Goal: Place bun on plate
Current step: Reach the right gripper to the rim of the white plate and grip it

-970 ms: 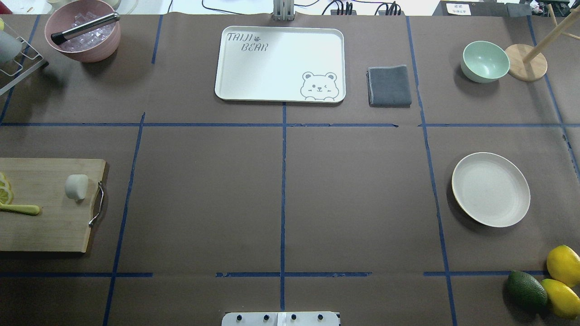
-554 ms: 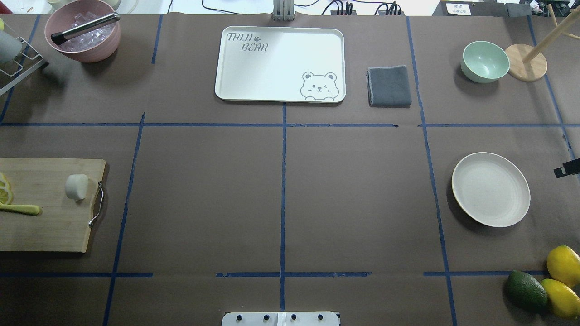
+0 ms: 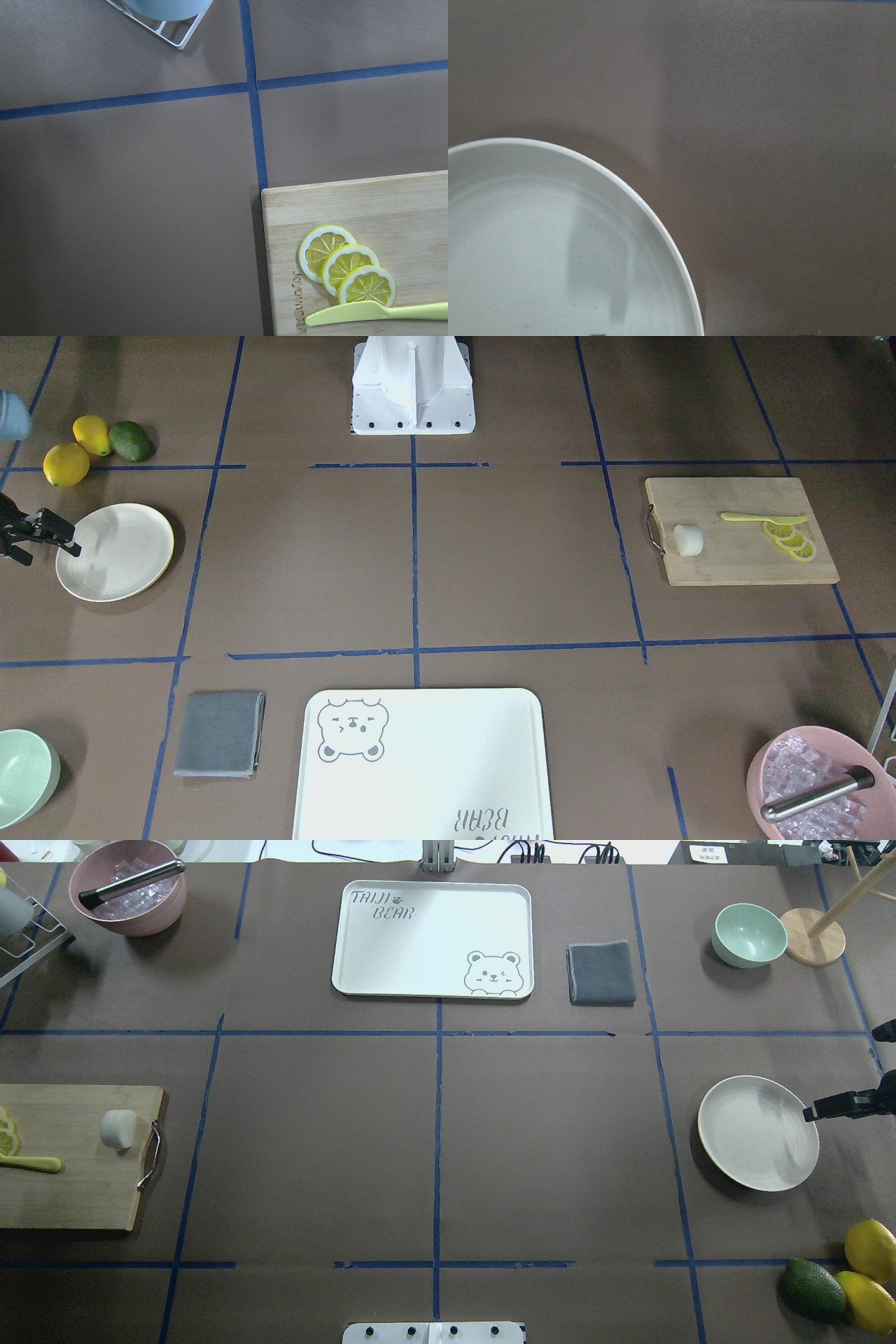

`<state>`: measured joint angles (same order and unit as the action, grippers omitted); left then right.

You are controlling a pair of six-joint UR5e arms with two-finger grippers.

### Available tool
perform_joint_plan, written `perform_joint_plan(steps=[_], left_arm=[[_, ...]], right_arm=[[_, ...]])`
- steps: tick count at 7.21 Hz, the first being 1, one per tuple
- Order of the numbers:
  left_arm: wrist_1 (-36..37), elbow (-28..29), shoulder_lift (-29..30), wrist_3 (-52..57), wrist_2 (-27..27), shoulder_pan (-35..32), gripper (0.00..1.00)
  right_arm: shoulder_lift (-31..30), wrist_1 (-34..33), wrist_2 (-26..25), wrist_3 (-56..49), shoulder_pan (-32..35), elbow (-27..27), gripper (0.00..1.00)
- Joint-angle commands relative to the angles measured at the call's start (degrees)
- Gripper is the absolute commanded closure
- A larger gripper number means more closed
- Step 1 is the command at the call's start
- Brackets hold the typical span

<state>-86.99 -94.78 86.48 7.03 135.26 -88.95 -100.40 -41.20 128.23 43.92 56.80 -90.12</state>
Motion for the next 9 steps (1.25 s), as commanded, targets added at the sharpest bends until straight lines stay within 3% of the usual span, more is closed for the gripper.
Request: perform_joint_plan(steps=[1, 2, 3, 7, 9], left_arm=[[0.07, 0.04, 0.0, 0.0, 0.0, 0.01, 0.0], [0.07, 0.04, 0.0, 0.0, 0.0, 0.01, 0.0], [0.07, 0.04, 0.0, 0.0, 0.0, 0.01, 0.0], [0.07, 0.04, 0.0, 0.0, 0.0, 0.01, 0.0], [0.07, 0.04, 0.0, 0.0, 0.0, 0.01, 0.0]], right_arm=[[-0.24, 0.07, -0.44, 0.2, -0.81, 0.3, 0.65], [0.03, 0.07, -0.01, 0.12, -0.81, 0.3, 0.94], [0.12, 0.07, 0.17, 0.2, -0.81, 0.12, 0.99], [1.77, 0.07, 0.52, 0.47, -0.9, -1.71, 1.0], [10.43, 0.16, 2.37, 9.89, -0.9, -3.65, 0.99]])
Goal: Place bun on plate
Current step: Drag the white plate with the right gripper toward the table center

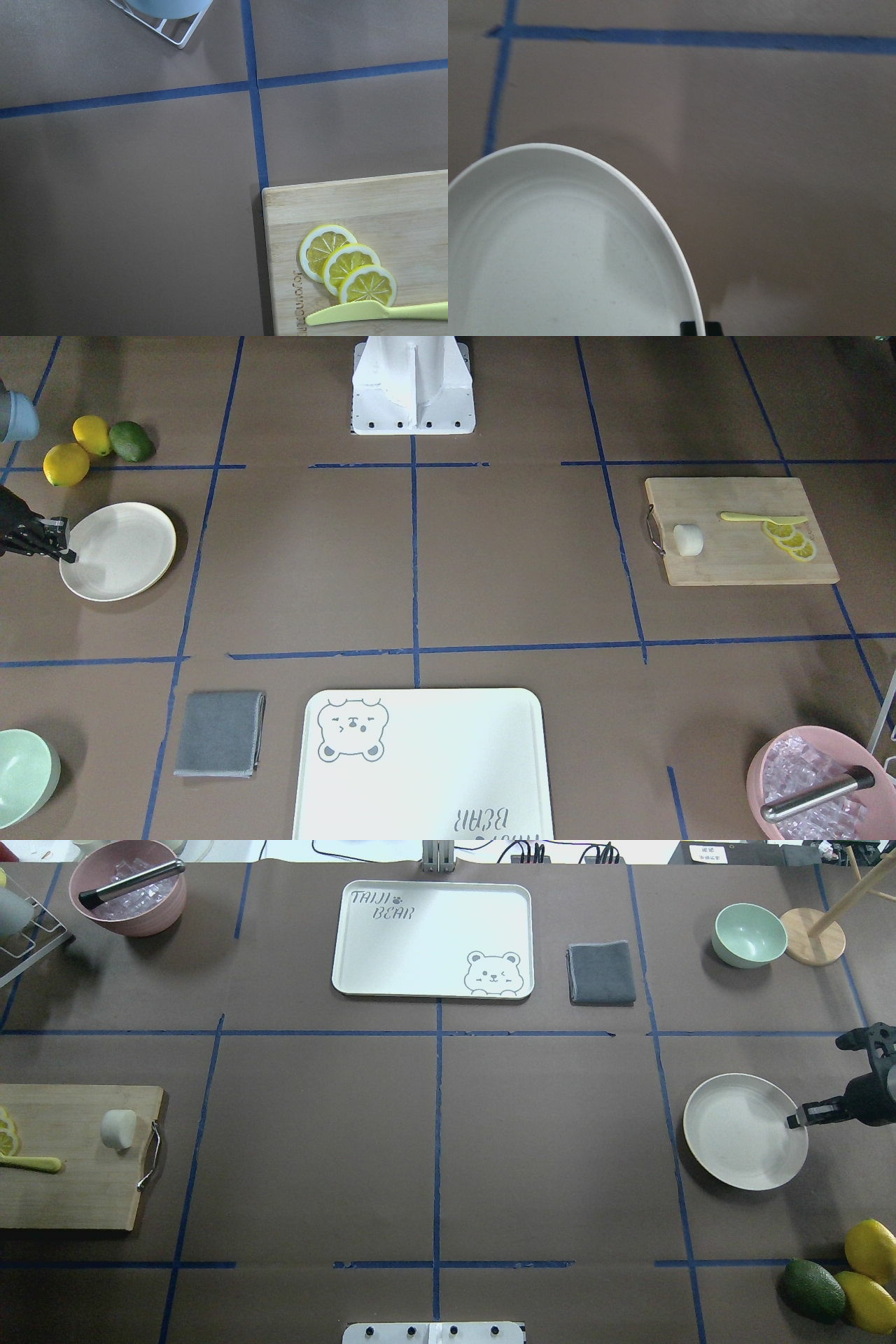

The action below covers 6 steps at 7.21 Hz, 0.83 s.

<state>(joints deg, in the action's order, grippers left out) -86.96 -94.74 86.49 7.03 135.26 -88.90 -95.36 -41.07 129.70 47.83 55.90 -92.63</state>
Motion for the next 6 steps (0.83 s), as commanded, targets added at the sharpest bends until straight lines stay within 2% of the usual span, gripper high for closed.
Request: perform_joint_plan(steps=[1, 3, 5, 6], left_arm=[[0.04, 0.0, 0.0, 0.0, 0.0, -0.04, 0.0], [0.04, 0.09, -0.09, 0.0, 0.0, 0.05, 0.0], [0.04, 0.17, -0.26, 0.0, 0.09, 1.18, 0.0], [0.12, 0.26, -0.26, 0.0, 0.09, 2.23, 0.0]], right_arm=[[10.58, -0.06, 2.04, 11.27, -0.69, -1.59, 0.99], [21.39, -0.76, -1.0, 23.04, -8.56, -0.81, 0.98], [29.4, -1.03, -14.07, 30.54, -20.86, 1.46, 0.96], [31.44, -1.03, -16.73, 31.96, -24.31, 3.57, 0.96]])
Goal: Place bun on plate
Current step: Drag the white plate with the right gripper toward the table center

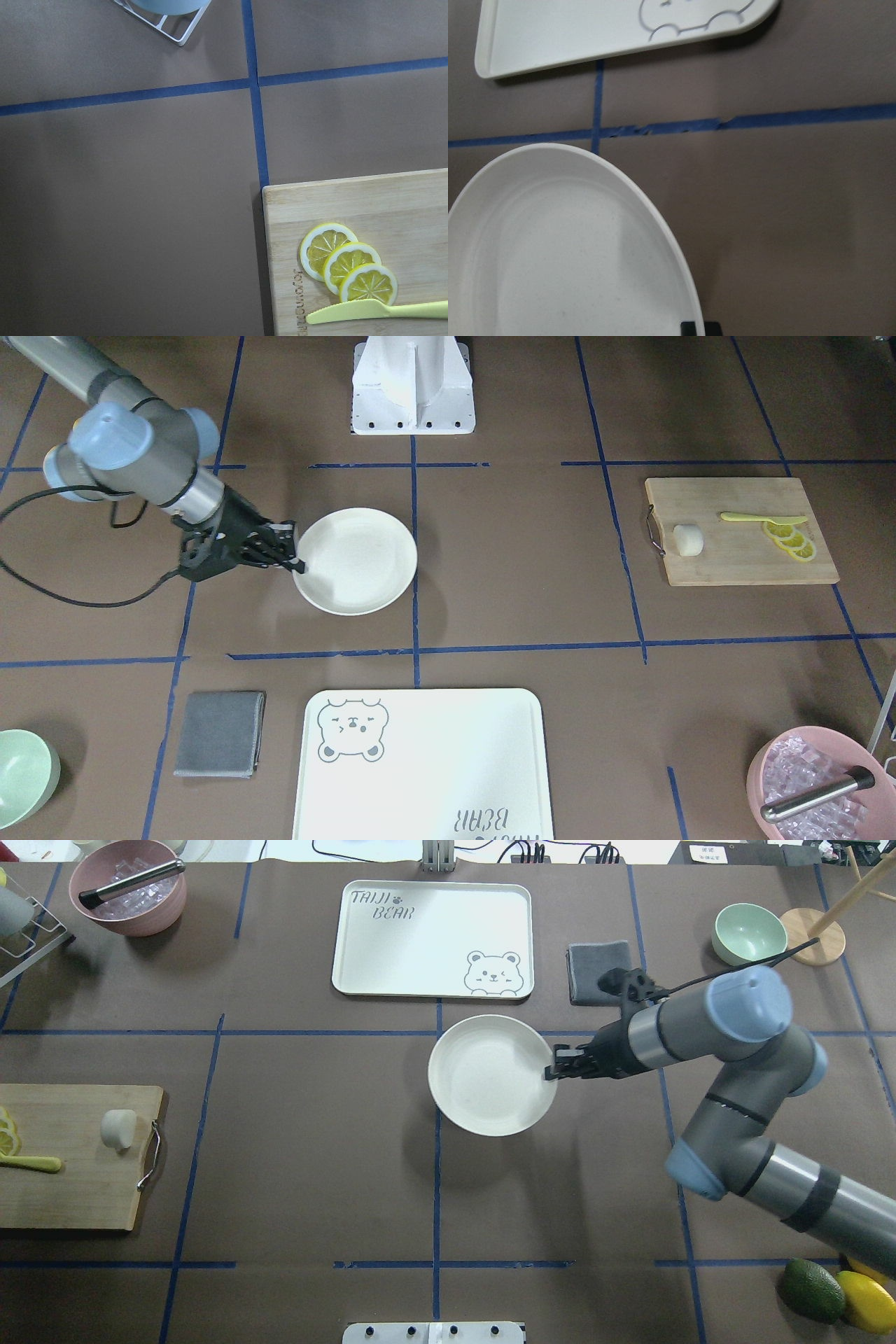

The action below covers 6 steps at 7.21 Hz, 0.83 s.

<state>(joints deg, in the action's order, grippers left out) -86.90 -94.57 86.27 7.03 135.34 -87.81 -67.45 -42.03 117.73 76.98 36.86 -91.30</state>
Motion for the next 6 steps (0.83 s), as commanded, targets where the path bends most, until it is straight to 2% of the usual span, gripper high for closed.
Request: perform_joint_plan(steps=[1, 2, 3, 4, 5, 6], left_arm=[[0.07, 0.09, -0.05, 0.0, 0.01, 1.24, 0.0], [-0.02, 0.09, -0.05, 0.0, 0.01, 1.33, 0.0], [-0.02, 0.0, 0.04, 0.0, 0.01, 1.33, 0.0], [-0.02, -0.17, 0.04, 0.0, 0.01, 1.33, 0.0], [-0.02, -0.17, 0.04, 0.0, 0.01, 1.33, 0.0], [-0.02, -0.17, 0.04, 0.0, 0.01, 1.33, 0.0]], right_arm=[[4.07, -0.07, -6.88, 3.0, -7.23, 3.92, 0.96], [4.08, -0.07, -8.56, 3.0, -8.38, 4.98, 0.96], [4.08, -0.16, -8.57, 2.92, -8.47, 5.08, 0.75], [4.16, -1.12, -8.4, 2.92, -8.48, 4.99, 0.34], [5.99, -6.17, -8.22, 2.92, -8.39, 4.12, 0.01], [8.01, -14.23, -7.7, 2.74, -7.17, 2.02, 0.01]])
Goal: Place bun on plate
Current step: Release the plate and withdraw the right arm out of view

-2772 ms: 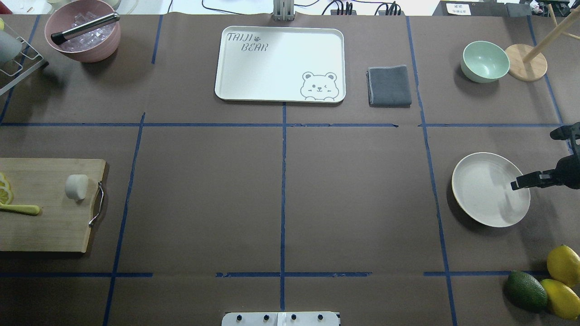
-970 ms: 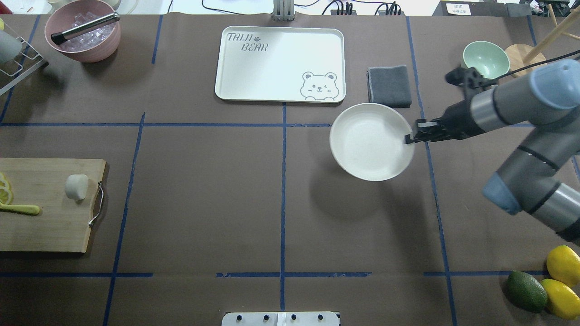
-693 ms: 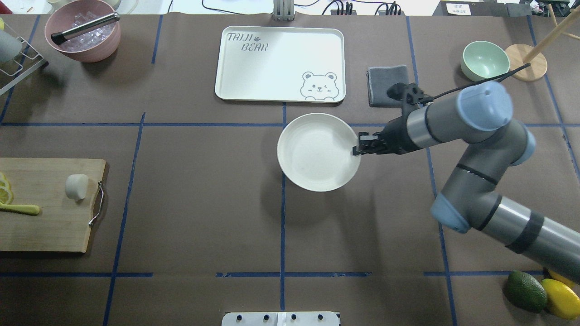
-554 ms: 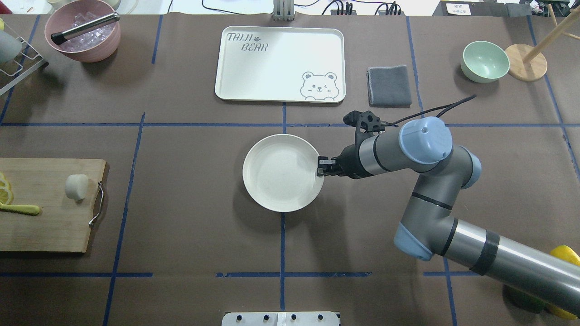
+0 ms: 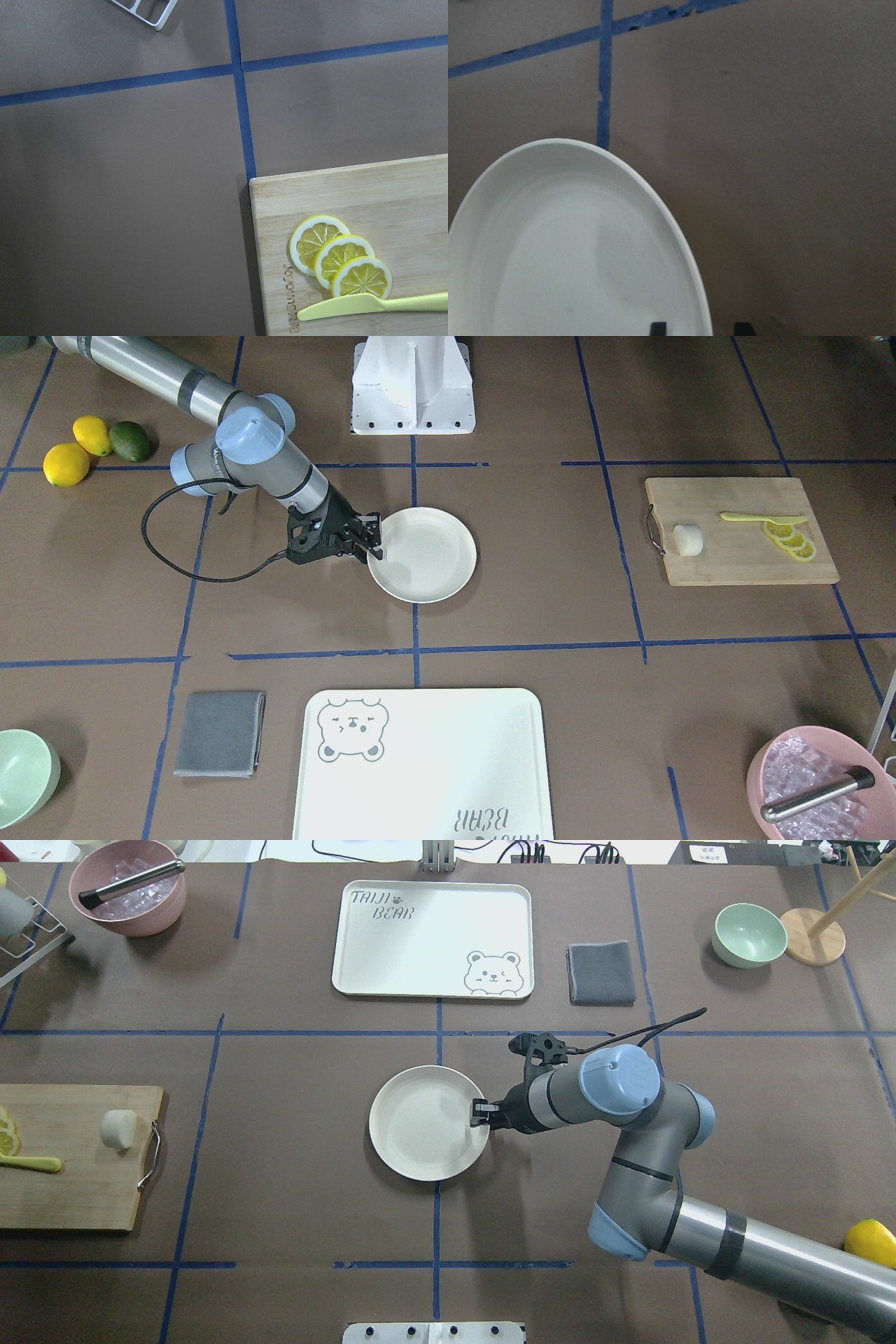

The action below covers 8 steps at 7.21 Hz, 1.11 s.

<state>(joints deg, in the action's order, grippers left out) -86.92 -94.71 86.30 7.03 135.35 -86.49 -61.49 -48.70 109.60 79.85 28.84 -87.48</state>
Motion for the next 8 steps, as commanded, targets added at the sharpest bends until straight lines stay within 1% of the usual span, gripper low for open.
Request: perform_joint_plan(steps=[1, 2, 4, 5, 6, 7, 8], left_arm=[[0.0, -0.04, 0.01, 0.0, 0.0, 0.09, 0.0], [0.0, -0.04, 0.01, 0.09, 0.0, 0.09, 0.0], [-0.09, -0.12, 0.09, 0.09, 0.0, 0.18, 0.0], [-0.09, -0.21, 0.09, 0.09, 0.0, 0.09, 0.0], [-0.09, -0.3, 0.09, 0.09, -0.09, 0.7, 0.0], [-0.09, -0.21, 0.18, 0.09, -0.18, 1.14, 0.0], [0.0, -0.21, 0.18, 0.0, -0.18, 1.32, 0.0]], right_arm=[[2.16, -16.43, 4.79, -0.83, 3.05, -5.99, 0.01], [1.64, -25.22, 8.49, -1.8, 6.2, -10.04, 0.0], [0.68, -44.98, 8.62, -14.83, 10.69, -15.5, 0.0], [-2.29, -49.52, 8.53, -23.69, 14.02, -19.7, 0.0], [-10.67, -50.35, 9.05, -33.7, 17.36, -26.36, 0.0], [-17.98, -50.27, 9.66, -43.02, 22.53, -29.82, 0.0], [-23.88, -49.92, 12.8, -54.69, 29.37, -30.37, 0.0]])
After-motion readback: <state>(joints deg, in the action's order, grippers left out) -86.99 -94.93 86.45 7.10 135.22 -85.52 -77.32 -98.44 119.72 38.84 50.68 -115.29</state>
